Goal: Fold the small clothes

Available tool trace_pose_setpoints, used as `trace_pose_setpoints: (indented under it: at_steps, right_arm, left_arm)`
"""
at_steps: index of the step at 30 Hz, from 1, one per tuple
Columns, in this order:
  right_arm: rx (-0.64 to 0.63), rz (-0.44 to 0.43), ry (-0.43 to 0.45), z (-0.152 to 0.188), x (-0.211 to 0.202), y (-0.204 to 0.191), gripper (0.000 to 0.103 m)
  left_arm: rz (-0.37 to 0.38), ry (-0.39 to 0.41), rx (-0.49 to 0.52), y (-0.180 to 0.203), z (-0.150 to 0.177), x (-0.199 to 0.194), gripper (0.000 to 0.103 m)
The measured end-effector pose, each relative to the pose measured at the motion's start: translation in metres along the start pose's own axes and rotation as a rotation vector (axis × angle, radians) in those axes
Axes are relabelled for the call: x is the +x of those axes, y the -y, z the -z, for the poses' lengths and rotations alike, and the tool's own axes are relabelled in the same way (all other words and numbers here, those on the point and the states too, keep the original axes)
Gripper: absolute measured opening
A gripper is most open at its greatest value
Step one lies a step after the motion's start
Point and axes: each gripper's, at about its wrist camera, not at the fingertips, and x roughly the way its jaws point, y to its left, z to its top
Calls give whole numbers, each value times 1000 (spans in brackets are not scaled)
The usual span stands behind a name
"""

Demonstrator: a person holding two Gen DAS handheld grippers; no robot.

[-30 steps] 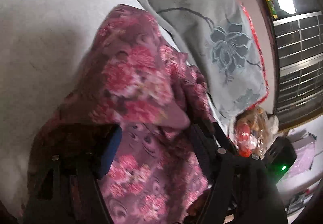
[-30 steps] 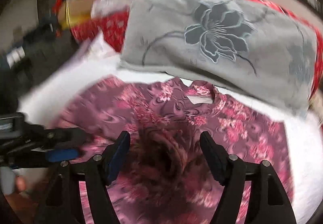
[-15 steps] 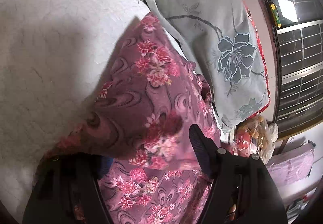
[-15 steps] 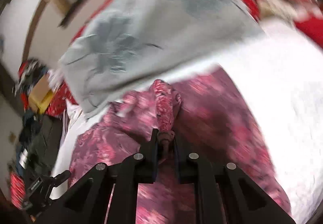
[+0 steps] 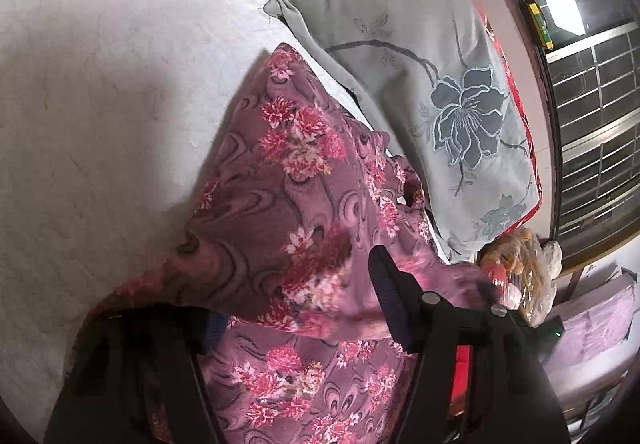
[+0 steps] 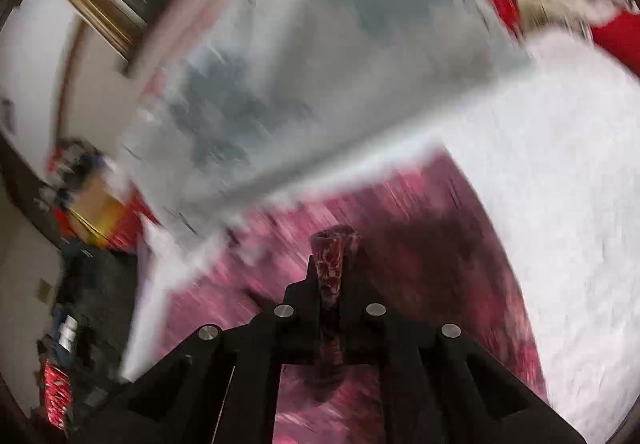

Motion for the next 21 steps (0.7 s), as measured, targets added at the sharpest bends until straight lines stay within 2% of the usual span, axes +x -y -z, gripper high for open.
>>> trace_pose_setpoints:
  at_steps: [2, 3, 6, 7, 8, 10, 12, 14, 15, 16, 18, 19, 21]
  right_arm:
    - [66, 10, 64, -6, -14, 14, 6]
    - [91, 34, 58, -4, -14, 25, 6]
    - [62, 181, -129, 19, 7, 51, 6]
    - [48, 196, -179, 26, 10, 55, 7]
    - [39, 197, -181, 30, 5, 56, 12]
    - [46, 171, -133, 27, -7, 53, 13]
    - [69, 142, -84, 16, -15, 53, 20]
    - [70, 166, -84, 8, -6, 51, 46]
    - [58, 195, -113, 4, 5, 51, 46]
    - [50, 217, -149, 1, 15, 50, 45]
    - [17, 198, -187, -4, 23, 47, 8]
    - [-10, 186, -154, -6, 18, 41, 2]
    - [-28, 152, -62, -5, 2, 36, 2]
  left_arm:
    - [-1, -11, -6, -1, -1, 3, 62]
    - [-2, -14, -3, 0, -1, 4, 62]
    - [-24, -15, 25, 4, 0, 3, 62]
    - [-24, -17, 28, 4, 0, 2, 62]
    - [-20, -21, 28, 3, 1, 2, 62]
    - [-14, -22, 32, 3, 2, 0, 62]
    - [-26, -19, 55, 7, 3, 0, 62]
    - [-45, -16, 77, 9, 4, 2, 62]
    - [-50, -13, 82, 10, 4, 3, 62]
    - [-52, -11, 86, 10, 4, 2, 62]
    - [-52, -13, 87, 9, 4, 3, 62]
    - [-53, -15, 85, 9, 4, 3, 62]
    - [-61, -22, 91, 10, 3, 5, 62]
